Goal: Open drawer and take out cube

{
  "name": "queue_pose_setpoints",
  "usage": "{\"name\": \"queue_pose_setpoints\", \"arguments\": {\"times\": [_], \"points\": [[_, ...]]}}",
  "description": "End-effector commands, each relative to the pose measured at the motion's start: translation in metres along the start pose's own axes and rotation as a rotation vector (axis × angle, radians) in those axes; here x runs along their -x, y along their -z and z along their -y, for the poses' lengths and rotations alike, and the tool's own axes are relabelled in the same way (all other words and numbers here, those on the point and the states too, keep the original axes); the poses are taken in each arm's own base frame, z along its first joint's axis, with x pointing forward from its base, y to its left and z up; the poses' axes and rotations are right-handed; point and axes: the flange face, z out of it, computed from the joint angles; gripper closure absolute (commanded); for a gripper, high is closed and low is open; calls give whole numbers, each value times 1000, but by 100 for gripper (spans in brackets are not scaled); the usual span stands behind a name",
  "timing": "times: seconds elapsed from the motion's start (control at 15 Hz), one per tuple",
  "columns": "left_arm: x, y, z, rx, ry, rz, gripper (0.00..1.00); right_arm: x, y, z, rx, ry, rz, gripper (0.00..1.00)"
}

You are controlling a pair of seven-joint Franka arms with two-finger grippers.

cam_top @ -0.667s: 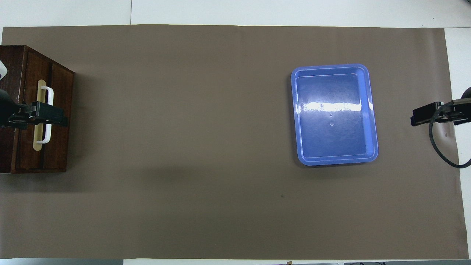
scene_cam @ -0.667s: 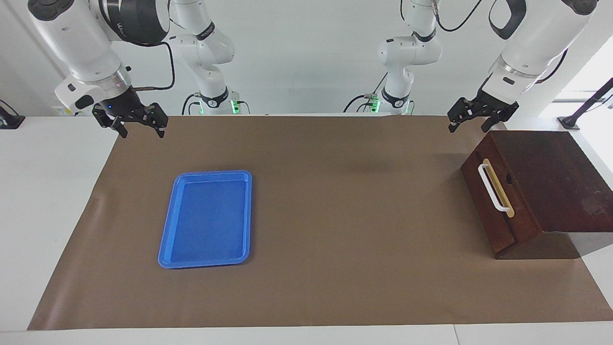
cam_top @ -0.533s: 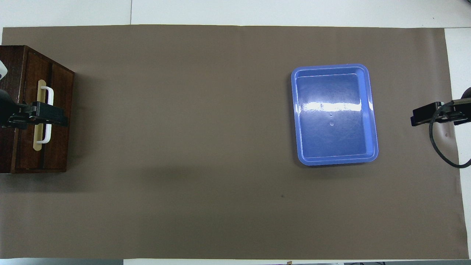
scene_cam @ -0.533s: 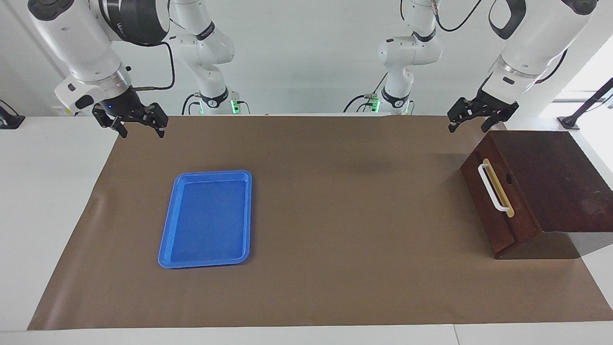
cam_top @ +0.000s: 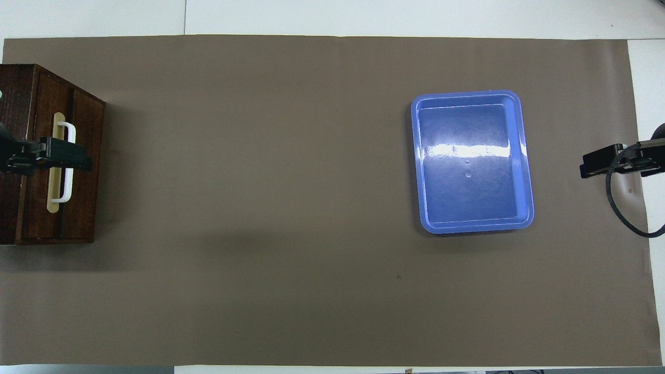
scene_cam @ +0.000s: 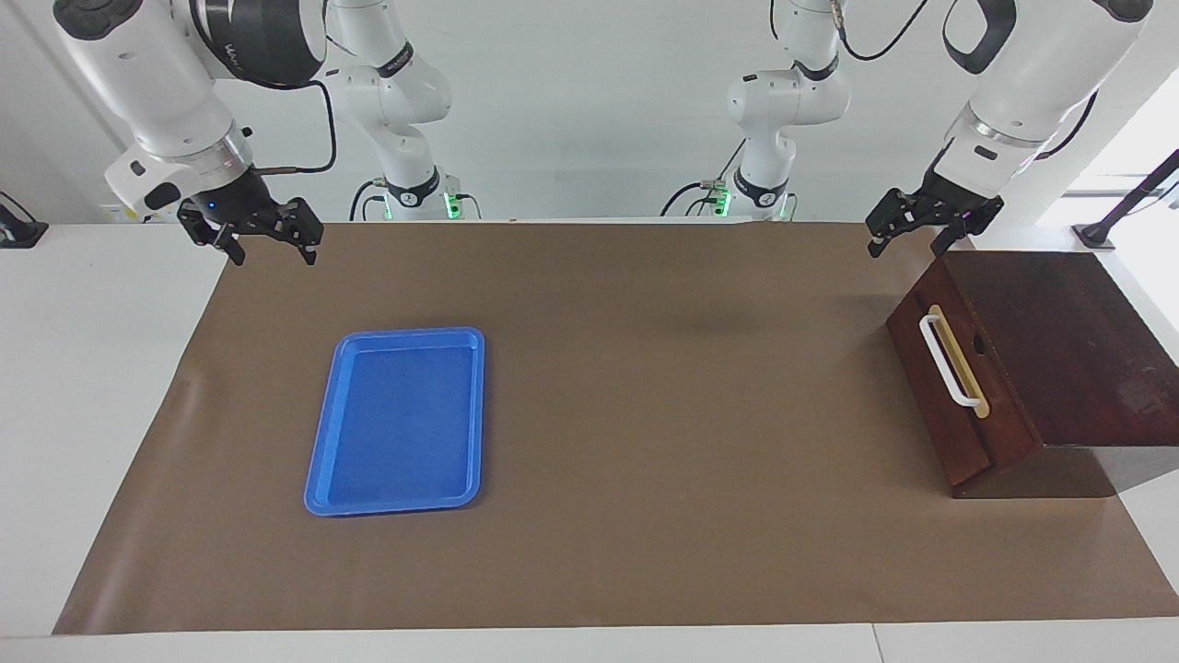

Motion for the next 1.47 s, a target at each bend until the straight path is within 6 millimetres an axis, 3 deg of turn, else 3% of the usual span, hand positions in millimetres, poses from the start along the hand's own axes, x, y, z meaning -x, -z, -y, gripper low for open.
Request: {"name": "queue_pose_setpoints", "arguments": {"times": [0.0,0.07,0.13,0.27,0.53,0.67,0.8,1.0,1.13,1.4], "points": [[-7,-7,-9,-118,-39,-81,0,5,1,-2,1,-1,0,0],[-8,-15,-30,-189,-95,-85,0,5,1,-2,1,7,0,0],[-15,-29,-38,-221,-113,-93,0,6,-1,-2,1,11,3,0],[-20,-57,-34,-233,-123,-103,0,13,-10,0,-6,105,18,0],[-25,-122,-18,-401,-228,-134,0,27,-34,17,-67,249,14,0],[-38,-150,15,-395,-197,-141,0,34,-47,28,-117,255,-16,0],[-51,-177,26,-401,-214,-153,0,44,-63,53,-150,289,-42,0],[-53,-192,43,-411,-219,-168,0,52,-88,72,-238,403,-85,0],[-52,-195,47,-413,-217,-164,0,48,-102,77,-300,534,-146,0],[-43,-226,60,-394,-218,-160,0,34,-132,90,-461,766,-252,0]]}}
